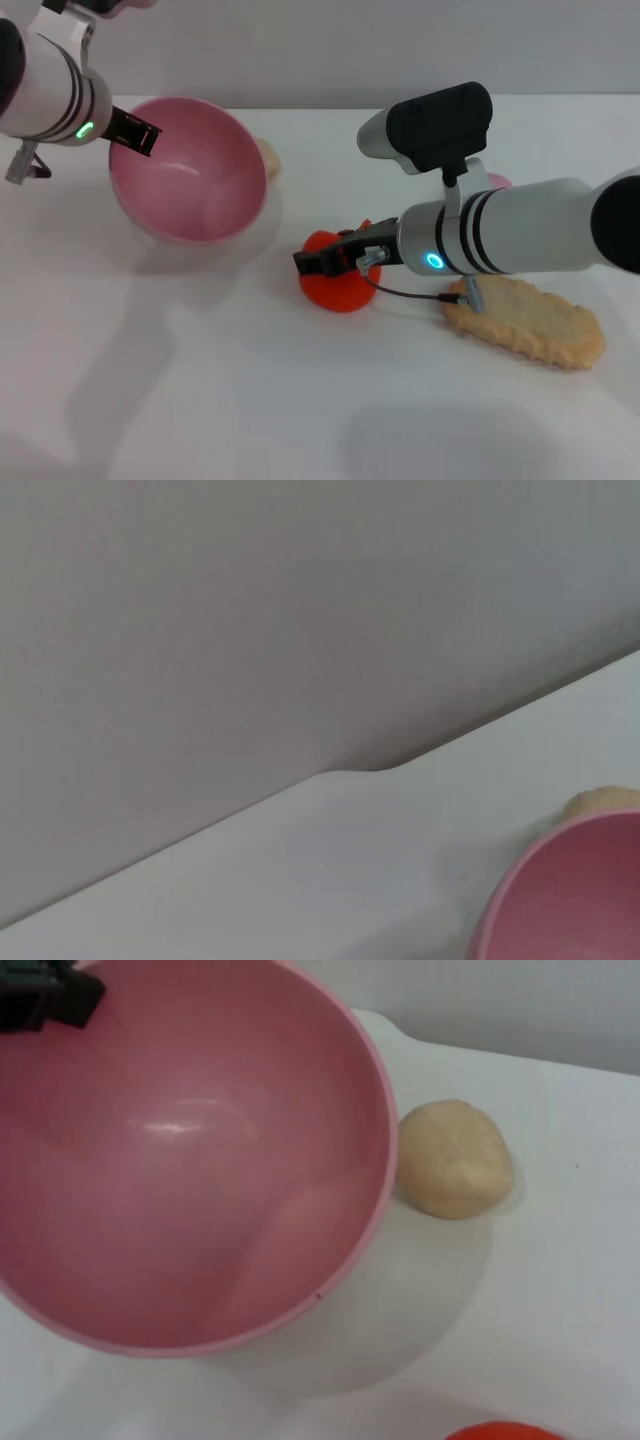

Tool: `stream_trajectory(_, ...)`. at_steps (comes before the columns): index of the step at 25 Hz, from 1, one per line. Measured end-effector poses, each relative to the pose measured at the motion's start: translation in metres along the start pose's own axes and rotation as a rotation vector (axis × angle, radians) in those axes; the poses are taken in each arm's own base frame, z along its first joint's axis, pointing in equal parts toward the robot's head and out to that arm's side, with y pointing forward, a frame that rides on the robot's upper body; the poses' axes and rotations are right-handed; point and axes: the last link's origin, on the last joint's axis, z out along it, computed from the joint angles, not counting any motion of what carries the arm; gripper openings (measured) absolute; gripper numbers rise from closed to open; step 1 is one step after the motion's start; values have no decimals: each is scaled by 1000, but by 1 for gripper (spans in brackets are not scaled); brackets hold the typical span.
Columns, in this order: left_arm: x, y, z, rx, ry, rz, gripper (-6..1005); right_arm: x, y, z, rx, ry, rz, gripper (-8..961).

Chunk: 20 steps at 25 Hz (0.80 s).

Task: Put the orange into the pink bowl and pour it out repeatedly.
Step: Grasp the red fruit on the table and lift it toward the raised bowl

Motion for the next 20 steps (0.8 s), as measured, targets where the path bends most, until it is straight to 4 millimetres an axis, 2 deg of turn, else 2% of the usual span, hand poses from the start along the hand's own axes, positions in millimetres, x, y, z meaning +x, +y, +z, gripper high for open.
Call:
stream_trajectory(10,0,0,-1,1,-1,7,43,-1,3,-4,-6,-3,-25,651)
stream_trajectory(15,1,0,0,1,-1,9,43,-2,2,-5,-5,-6,-22,408)
stream_trajectory(18,2,0,0,1,5,13,43,-3,2,-6,-5,-12,-23,227)
stream_trajectory(20,1,-1,0,1,5,13,43,-6,5,-11,-9,-42,-44,206)
